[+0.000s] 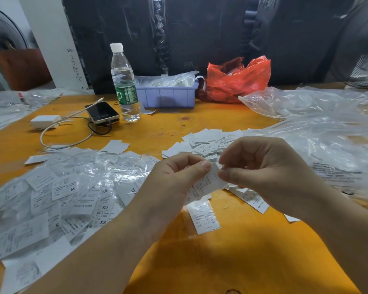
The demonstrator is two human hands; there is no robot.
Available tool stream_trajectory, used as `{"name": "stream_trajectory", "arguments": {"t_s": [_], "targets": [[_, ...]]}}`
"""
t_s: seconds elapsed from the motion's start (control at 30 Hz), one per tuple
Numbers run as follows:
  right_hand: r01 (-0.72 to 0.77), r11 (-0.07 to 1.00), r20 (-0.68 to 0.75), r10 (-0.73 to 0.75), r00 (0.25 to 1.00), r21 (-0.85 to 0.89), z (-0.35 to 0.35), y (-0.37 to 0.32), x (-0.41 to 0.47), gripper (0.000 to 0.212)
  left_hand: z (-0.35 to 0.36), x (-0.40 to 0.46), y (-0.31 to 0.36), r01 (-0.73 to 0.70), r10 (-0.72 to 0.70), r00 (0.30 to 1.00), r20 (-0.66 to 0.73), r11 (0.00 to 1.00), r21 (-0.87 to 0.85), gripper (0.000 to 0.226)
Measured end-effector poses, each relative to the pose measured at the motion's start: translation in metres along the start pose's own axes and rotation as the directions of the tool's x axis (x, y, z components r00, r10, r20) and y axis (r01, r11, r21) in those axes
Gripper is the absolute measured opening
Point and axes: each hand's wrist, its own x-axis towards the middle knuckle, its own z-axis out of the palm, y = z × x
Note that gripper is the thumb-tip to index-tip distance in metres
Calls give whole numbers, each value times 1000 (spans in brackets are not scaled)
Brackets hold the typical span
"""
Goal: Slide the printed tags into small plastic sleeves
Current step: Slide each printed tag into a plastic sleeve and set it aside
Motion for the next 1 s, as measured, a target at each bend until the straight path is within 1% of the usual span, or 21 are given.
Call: {"name": "stream_trajectory", "arguments": {"t_s": [0.17,0.3,0.37,0.43,0.5,0.7,0.83,0.9,0.93,1.0], "targets": [[12,1000,30,-12,999,-14,1,1,0,16,0,-1,0,-8,8,1000,14,1000,2,31],[30,999,51,-29,998,-27,0,3,0,11,0,-1,0,-6,6,1000,10,1000,11,34],[30,999,71,-29,997,-13,-1,2,-1,6,0,-1,1,-5,5,1000,7,1000,14,32],[28,999,92,-25,995,-32,-2,1,-2,15,0,-1,1,6,-6,1000,-7,1000,-8,28],[28,995,98,-19,995,-92,-2,1,-3,22,-1,-1,1,26,-27,999,-28,999,-47,26],[31,985,52,-22,998,-169,2,4,-3,10,-2,0,5,95,-96,995,-7,987,-131,20],[15,992,33,-11,999,-129,2,5,0,4,-2,0,4,113,-112,994,15,987,-113,19],[-4,994,46,9,999,-107,2,5,0,3,-2,-1,6,95,-94,995,21,993,-71,12],[-26,995,46,30,999,-99,1,6,0,3,-3,-1,7,68,-68,998,12,998,-9,7],[-73,990,27,77,997,-121,0,8,0,3,-6,0,7,-9,17,999,-35,980,200,5]]}}
